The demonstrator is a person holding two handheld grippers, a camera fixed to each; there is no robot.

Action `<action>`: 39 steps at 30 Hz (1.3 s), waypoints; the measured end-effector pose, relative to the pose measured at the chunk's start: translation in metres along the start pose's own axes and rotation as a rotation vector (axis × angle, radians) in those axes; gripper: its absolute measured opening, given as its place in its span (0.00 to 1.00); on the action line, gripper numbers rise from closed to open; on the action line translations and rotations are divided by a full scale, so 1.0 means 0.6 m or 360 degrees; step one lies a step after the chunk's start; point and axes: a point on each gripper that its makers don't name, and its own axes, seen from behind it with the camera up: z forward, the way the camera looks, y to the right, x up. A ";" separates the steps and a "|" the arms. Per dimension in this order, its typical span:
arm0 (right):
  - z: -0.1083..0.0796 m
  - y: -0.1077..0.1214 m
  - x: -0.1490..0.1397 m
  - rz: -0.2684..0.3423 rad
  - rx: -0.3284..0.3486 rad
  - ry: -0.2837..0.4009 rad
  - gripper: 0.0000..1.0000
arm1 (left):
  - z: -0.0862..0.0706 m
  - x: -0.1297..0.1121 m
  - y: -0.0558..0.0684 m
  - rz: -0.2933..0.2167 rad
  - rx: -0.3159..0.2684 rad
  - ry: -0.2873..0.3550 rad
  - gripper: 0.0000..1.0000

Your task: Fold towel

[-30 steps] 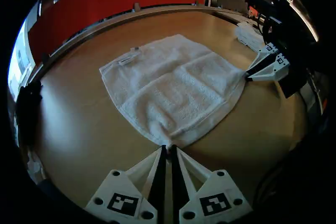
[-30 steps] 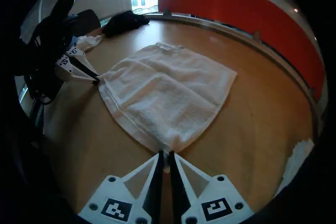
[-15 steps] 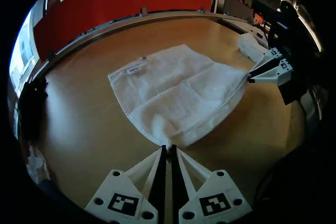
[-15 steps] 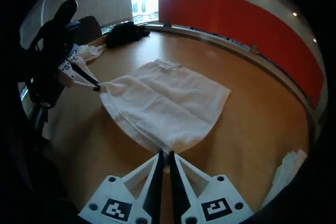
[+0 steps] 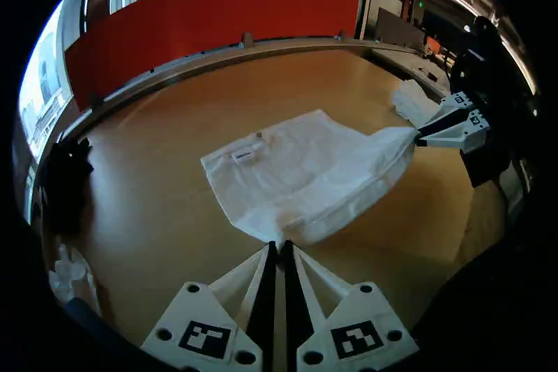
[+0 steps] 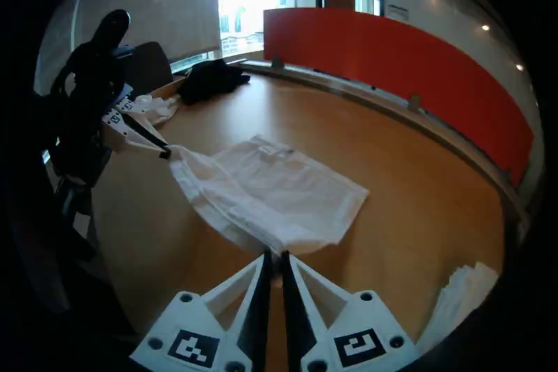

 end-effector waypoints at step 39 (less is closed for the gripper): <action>-0.062 -0.012 0.043 0.0008 0.0027 0.0004 0.10 | -0.076 0.054 0.020 -0.0102 -0.0017 0.0054 0.08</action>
